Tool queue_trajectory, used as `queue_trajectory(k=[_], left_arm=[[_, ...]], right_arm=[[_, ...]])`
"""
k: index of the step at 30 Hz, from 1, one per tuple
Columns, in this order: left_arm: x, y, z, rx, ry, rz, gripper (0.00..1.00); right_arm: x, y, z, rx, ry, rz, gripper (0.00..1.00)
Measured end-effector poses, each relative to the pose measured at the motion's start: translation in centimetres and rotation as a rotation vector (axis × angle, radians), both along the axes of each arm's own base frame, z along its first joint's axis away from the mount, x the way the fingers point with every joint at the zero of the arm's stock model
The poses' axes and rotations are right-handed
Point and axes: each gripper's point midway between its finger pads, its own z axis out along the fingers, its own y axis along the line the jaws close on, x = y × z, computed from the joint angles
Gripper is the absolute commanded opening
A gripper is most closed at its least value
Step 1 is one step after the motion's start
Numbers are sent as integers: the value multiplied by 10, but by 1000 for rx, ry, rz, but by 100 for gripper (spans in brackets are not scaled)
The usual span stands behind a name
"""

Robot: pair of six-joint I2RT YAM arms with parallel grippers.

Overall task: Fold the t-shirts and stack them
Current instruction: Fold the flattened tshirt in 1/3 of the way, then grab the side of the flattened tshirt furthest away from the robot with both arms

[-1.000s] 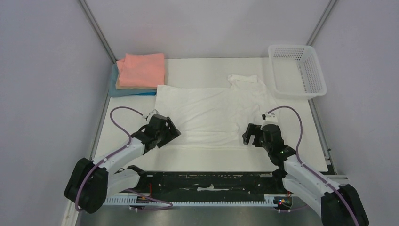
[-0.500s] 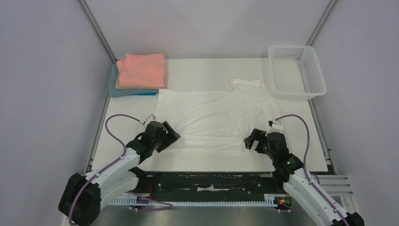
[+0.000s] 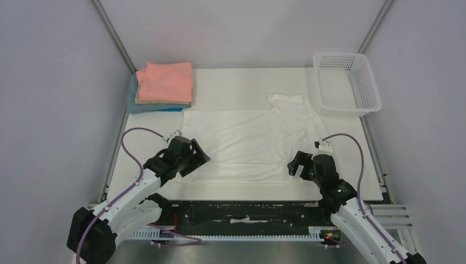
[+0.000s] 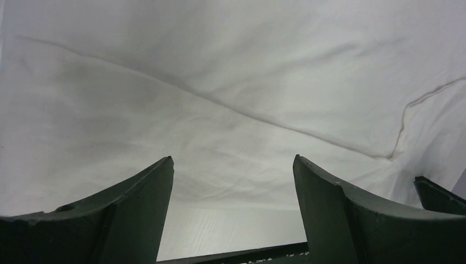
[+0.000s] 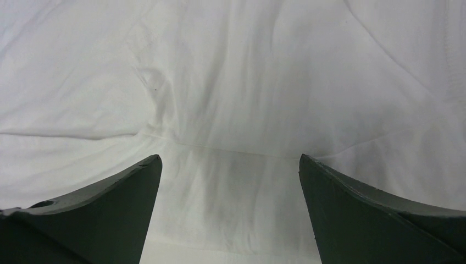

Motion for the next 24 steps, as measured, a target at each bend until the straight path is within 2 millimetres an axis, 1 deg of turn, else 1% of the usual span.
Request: queue_trajectory(k=[3, 4, 6, 7, 9, 11, 13, 15, 18, 19, 20, 21, 24], left_arm=[[20, -1, 23, 32, -42, 12, 86], [30, -1, 33, 51, -61, 24, 86], [50, 1, 46, 82, -83, 51, 86], [59, 3, 51, 95, -90, 65, 86], [86, 13, 57, 128, -95, 109, 86], [110, 25, 58, 144, -93, 151, 86], [140, 41, 56, 146, -87, 197, 86], [166, 55, 50, 154, -87, 224, 86], [205, 72, 34, 191, -89, 240, 86], [215, 74, 29, 199, -86, 237, 85], [229, 78, 22, 215, -85, 228, 79], [239, 79, 16, 222, -87, 210, 79], [273, 74, -2, 218, -78, 107, 75]], right_arm=[[8, 0, 11, -31, -25, 17, 98], [13, -1, 20, -46, -46, 16, 98], [23, -1, 38, -65, -87, 16, 98], [30, -1, 49, -73, -115, 17, 98], [41, -1, 69, -92, -166, 16, 98], [48, -2, 77, -114, -192, 19, 98], [52, -3, 75, -149, -191, 34, 98], [52, -4, 68, -186, -169, 54, 98], [52, -5, 56, -235, -128, 84, 98], [52, -5, 54, -244, -120, 92, 98], [52, -5, 52, -252, -118, 104, 98], [54, -4, 53, -259, -123, 113, 98], [59, -4, 57, -278, -151, 123, 98]])
